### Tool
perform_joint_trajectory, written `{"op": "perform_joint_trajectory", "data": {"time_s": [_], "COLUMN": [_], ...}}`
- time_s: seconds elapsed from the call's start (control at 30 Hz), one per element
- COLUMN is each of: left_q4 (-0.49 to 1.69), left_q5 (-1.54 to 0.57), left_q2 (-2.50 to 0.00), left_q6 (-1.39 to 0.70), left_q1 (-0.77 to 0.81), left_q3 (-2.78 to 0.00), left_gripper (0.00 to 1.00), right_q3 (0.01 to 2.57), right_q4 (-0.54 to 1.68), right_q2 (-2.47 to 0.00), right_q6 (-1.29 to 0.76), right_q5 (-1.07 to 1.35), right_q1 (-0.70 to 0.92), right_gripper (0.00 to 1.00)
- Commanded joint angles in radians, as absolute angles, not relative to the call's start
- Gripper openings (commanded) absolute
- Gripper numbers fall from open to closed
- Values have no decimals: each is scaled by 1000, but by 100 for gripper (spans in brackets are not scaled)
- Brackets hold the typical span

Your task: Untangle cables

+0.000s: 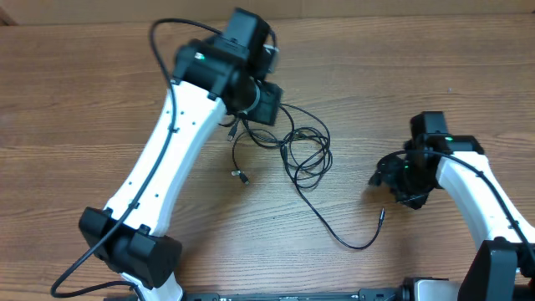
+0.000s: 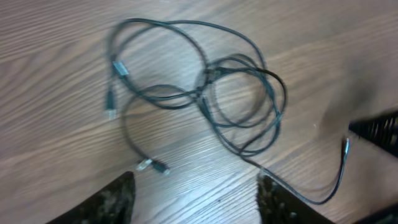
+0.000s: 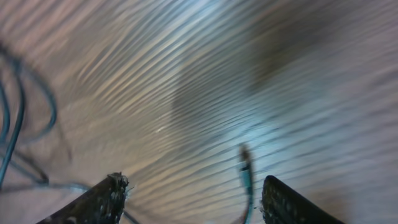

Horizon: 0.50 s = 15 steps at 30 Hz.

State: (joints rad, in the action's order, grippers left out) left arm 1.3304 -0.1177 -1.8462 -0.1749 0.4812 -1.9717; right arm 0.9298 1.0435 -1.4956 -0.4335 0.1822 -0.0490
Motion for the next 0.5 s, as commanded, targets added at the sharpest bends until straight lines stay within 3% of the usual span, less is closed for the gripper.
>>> {"op": "perform_joint_trajectory", "data": {"time_s": [0.0,0.07,0.17,0.47], "left_q4": [1279,1231,1149,867], "left_q5": [-164,-183,-184,-184], "left_q2": [-1841,-1842,-1844,-1844], "left_q6": [-94,-81,-81,-81], "left_q1": [546,584,641,773], "left_q3": [-1901,-1861,-1803,-1611], "left_gripper": [66,68,70,73], "right_q3": [956,956,956,956], "right_q4": [1044,1054,1076,1102], "right_q2": [-1493,-1493,-1493,-1493], "right_q6": [-497,-488,-450,-392], "right_q5": [113,113,117,117], "right_q1": [-148,-212,-294,-355], "right_gripper": [75,85,91,91]}}
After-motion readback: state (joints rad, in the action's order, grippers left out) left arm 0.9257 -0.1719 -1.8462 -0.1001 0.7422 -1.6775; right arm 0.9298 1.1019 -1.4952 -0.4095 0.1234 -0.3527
